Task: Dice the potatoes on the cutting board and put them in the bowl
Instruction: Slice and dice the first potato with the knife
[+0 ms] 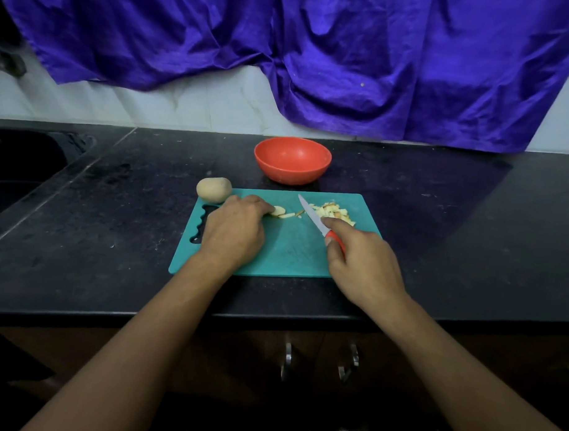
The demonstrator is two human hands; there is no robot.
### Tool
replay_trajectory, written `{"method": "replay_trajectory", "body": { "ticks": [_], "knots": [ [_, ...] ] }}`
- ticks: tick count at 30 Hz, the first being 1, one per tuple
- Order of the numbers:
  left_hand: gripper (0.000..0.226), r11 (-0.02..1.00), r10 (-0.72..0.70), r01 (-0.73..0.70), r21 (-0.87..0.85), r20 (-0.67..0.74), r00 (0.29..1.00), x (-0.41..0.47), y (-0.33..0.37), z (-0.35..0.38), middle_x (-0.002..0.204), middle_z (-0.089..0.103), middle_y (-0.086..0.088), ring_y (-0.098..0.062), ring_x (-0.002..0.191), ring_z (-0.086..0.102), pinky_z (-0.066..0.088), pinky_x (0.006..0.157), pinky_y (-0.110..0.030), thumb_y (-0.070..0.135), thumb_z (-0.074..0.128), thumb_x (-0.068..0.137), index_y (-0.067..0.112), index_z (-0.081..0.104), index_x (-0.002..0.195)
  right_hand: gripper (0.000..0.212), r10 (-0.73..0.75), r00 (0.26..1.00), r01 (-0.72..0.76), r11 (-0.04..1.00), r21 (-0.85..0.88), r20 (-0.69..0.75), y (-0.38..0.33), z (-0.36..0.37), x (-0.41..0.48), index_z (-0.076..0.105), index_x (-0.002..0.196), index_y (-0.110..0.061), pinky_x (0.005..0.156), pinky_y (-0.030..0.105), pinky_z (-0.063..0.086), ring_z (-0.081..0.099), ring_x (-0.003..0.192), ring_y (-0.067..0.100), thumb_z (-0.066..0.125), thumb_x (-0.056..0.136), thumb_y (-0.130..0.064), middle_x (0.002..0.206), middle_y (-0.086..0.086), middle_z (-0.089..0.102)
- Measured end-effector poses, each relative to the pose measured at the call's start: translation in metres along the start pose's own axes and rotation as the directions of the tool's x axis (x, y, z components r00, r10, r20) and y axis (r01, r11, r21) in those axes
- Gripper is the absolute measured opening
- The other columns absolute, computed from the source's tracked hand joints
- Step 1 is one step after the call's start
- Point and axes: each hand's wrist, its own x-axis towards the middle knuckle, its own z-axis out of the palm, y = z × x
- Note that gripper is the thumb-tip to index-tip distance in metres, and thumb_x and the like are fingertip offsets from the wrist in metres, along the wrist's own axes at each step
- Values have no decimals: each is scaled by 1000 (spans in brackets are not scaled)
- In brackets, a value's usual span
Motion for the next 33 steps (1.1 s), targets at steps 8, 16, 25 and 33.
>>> {"method": "replay_trajectory", "body": {
  "ticks": [8,16,25,33],
  "knots": [
    [26,999,-30,28,-44,-67,997,0,0,-5,124,62,2,-23,105,60,54,76,-46,25,49,101,24,58,126,43,-10,999,9,1000,-12,-35,-1,4,-1,53,146,-34,57,31,40,55,65,13,48,104,-33,80,-6,63],
    [20,996,-70,65,-67,-83,994,15,6,-4,115,54,-3,-25,92,59,54,70,-47,18,52,95,21,51,116,43,-15,999,15,1000,-9,-49,-1,5,-2,53,147,-33,57,28,36,48,60,7,46,105,-33,76,-13,55],
    [37,994,105,-105,-29,18,994,24,-1,4,127,59,2,-22,107,52,53,85,-47,17,48,100,31,65,129,42,-13,998,13,1000,0,-54,-1,5,-3,54,146,-34,60,30,41,53,66,10,47,104,-33,81,-11,59],
    [20,987,38,-43,-156,-37,999,-9,-13,-1,109,60,3,-22,108,54,51,86,-45,27,57,97,29,68,113,42,-18,998,18,1000,9,-57,0,4,-4,55,145,-35,58,30,39,50,63,8,49,104,-33,78,-13,57]
  ]
}}
